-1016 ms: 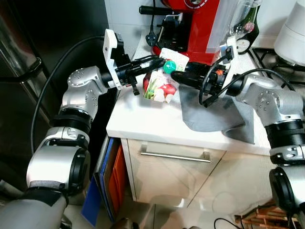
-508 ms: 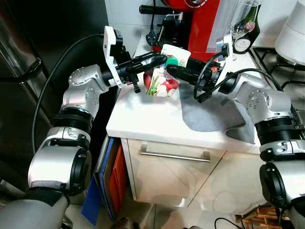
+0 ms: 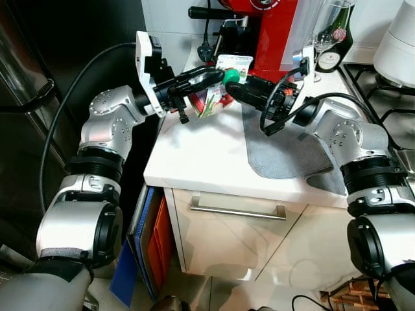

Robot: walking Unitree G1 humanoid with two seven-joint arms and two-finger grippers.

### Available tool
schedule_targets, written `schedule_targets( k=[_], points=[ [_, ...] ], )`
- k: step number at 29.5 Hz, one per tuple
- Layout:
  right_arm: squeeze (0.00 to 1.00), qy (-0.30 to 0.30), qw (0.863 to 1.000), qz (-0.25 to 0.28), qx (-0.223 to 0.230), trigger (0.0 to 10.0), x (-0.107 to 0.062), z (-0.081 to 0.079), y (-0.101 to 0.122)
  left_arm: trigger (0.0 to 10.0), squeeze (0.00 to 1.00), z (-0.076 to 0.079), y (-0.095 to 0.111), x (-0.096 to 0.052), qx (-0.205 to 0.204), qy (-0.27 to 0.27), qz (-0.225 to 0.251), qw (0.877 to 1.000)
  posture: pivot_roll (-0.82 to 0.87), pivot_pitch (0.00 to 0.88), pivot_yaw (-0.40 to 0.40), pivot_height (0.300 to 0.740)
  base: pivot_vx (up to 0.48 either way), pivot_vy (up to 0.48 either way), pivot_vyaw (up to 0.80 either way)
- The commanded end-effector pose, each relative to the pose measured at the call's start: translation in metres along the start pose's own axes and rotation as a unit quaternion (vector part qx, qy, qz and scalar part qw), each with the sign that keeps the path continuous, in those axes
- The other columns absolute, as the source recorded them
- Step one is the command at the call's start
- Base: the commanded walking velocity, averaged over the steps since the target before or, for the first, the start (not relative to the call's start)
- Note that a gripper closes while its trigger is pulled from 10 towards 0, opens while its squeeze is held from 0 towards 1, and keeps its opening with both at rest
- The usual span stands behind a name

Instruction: Restocking fridge

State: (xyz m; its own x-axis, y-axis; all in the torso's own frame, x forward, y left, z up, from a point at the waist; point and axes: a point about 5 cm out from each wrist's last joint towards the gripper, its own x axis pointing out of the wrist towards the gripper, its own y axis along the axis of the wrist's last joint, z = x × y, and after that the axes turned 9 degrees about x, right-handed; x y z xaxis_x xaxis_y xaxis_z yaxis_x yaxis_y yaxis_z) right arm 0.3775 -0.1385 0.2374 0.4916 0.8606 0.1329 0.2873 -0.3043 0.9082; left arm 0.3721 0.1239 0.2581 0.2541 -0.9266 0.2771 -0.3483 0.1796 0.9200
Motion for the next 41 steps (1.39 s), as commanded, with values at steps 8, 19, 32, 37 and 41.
schedule_targets(
  k=[8,19,32,37,41],
  points=[
    [0.0,-0.003,0.999,0.03,-0.041,0.0,0.001,-0.004,0.02,10.0,0.0,0.012,-0.006,0.01,-0.009,-0.052,-0.011,0.999,-0.14,0.0,0.054,0.74,0.0,0.0,0.0],
    [1.0,-0.002,0.988,-0.036,-0.153,10.0,-0.021,-0.006,0.026,10.0,0.0,0.009,-0.004,0.002,-0.002,-0.048,-0.024,0.999,-0.14,0.0,0.043,0.74,0.0,0.0,0.0],
    [1.0,0.041,0.982,-0.046,-0.179,10.0,-0.034,-0.013,0.029,10.0,0.0,0.012,-0.006,-0.01,-0.013,-0.065,-0.036,0.997,-0.15,0.0,0.035,0.74,0.0,0.0,0.0],
    [1.0,0.062,0.984,-0.055,-0.155,10.0,-0.038,-0.015,0.028,10.0,0.0,0.011,-0.005,-0.012,-0.011,-0.064,-0.04,0.997,-0.15,0.0,0.035,0.74,0.0,0.0,0.0],
    [1.0,0.075,0.985,-0.074,-0.137,10.0,-0.043,-0.014,0.023,10.0,0.0,0.01,-0.004,-0.013,-0.009,-0.064,-0.043,0.997,-0.15,0.0,0.032,0.74,0.0,0.0,0.0]
  ],
)
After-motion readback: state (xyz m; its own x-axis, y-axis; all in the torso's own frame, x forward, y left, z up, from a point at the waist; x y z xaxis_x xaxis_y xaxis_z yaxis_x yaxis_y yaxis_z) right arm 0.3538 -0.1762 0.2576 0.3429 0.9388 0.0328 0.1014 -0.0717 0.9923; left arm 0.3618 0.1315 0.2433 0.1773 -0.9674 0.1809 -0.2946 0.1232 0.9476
